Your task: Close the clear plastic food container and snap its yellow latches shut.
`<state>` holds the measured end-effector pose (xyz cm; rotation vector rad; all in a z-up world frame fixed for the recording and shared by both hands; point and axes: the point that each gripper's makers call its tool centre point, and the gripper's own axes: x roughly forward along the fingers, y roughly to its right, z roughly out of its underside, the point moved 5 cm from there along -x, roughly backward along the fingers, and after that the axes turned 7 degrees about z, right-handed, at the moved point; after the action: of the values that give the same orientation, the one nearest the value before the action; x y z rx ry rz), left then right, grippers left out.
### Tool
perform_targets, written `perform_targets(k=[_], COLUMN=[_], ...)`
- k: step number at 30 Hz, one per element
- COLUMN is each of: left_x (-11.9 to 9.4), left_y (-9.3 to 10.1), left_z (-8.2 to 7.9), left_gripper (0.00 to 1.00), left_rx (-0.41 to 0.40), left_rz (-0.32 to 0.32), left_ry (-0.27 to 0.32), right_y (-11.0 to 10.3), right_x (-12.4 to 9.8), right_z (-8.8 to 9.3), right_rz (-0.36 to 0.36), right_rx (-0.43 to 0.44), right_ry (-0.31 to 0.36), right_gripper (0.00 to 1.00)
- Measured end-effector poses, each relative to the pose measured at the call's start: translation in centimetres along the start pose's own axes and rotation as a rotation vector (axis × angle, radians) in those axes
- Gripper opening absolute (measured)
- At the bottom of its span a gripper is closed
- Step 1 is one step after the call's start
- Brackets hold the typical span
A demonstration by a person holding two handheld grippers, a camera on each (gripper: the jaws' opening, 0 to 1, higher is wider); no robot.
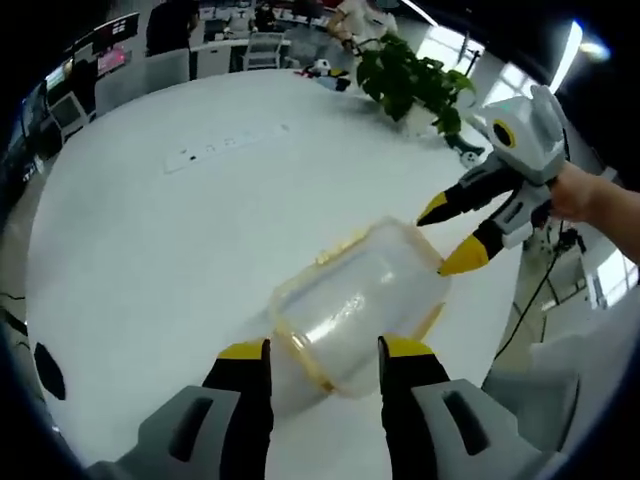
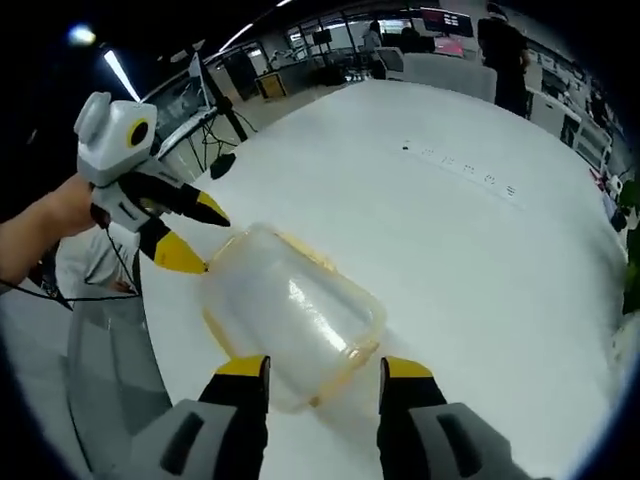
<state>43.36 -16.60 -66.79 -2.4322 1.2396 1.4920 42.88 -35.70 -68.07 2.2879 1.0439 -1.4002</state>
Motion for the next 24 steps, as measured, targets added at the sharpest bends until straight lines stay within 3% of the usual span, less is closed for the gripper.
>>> perform_targets(k=[4,10,14,24], left_x=[0.02,0.07,-0.11,-0.04], left_y=[0.48,0.83,0.84,0.93], left_z=[0.03,0.26,-0.06,-0.54], left_gripper=[0.37,0.36,0.36,0.35], left_rx=[0.072,0.122,0.196,0.321], left_rz=[0.039,0.038,0.044,0.05], left_ry=[-0.016,-0.052,-0.058,-0.088], right_y=[-0.17,-0.32,-0.31,-0.7], right_x=[-0.22,-0.54,-0.7,-0.56], right_z=[-0.01,-0.4,-0.23,-0.24], right_rz=[-0.001,-0.008,0.004,-0.01], right_rx=[-0.057,-0.122,-0.263,-0.382], right_ry=[-0.01,-0.01,-0.05,-0.078], right_gripper=[0.4,0.42,0.39,0.39])
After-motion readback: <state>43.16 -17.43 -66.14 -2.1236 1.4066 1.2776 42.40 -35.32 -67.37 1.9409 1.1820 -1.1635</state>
